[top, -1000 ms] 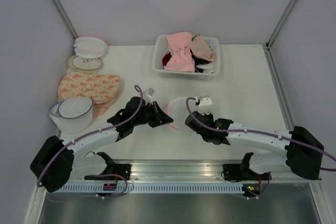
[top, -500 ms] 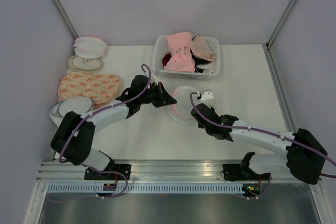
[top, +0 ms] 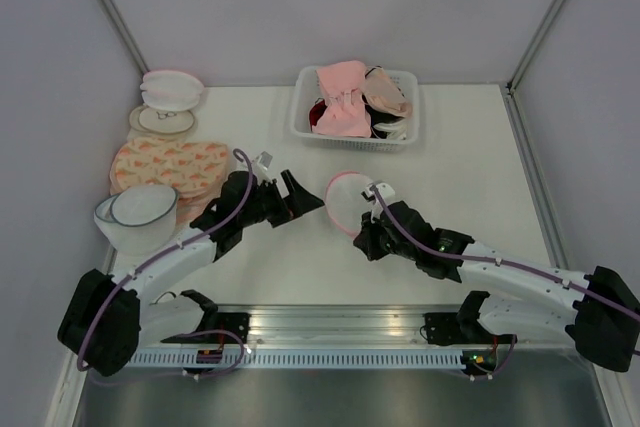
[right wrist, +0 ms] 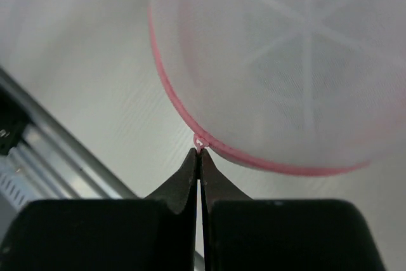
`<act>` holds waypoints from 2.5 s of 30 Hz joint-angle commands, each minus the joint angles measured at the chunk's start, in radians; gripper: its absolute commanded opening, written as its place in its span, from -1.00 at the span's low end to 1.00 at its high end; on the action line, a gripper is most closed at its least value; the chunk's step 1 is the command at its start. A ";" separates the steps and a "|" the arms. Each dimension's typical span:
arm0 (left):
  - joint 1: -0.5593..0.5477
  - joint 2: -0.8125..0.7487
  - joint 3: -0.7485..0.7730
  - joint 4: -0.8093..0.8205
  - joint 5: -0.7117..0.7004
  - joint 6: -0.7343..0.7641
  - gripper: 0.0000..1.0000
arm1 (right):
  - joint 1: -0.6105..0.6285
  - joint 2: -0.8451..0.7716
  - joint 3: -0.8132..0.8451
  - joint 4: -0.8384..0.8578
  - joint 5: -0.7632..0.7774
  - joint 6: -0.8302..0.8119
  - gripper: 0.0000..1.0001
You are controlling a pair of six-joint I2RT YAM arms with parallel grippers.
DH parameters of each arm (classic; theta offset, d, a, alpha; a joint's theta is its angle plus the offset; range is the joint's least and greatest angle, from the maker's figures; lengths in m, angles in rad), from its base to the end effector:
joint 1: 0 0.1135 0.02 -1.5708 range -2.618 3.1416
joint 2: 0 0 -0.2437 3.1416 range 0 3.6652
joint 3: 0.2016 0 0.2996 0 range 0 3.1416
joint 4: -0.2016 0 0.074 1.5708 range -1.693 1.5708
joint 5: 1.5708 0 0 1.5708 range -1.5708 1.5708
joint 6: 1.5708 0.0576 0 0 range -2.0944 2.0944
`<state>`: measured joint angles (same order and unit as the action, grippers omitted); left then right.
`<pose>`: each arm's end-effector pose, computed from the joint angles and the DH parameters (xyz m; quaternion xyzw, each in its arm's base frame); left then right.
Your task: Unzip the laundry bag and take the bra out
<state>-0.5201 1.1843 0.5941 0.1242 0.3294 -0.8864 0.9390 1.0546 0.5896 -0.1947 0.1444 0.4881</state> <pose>0.2686 -0.1753 0.1680 -0.0683 0.8414 -0.4412 0.3046 0.1794 0.2311 0.1672 -0.1693 0.8801 0.2382 0.3742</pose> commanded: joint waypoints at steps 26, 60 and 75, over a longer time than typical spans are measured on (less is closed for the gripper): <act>-0.215 -0.006 -0.126 0.238 -0.021 -0.233 -0.95 | 0.067 0.114 0.024 0.245 -0.336 -0.037 -0.99; -0.066 0.280 0.217 0.025 0.252 0.175 -0.89 | 0.055 0.206 0.153 -0.272 0.609 0.127 -0.99; -0.041 -0.030 -0.046 0.026 -0.001 -0.075 0.79 | 0.058 0.042 0.032 0.079 -0.216 -0.029 -0.99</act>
<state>-0.5564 1.2610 0.6491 0.1249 0.3954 -0.8539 0.9951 1.0931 0.6468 -0.3149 0.3042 0.5320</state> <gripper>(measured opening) 0.892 0.008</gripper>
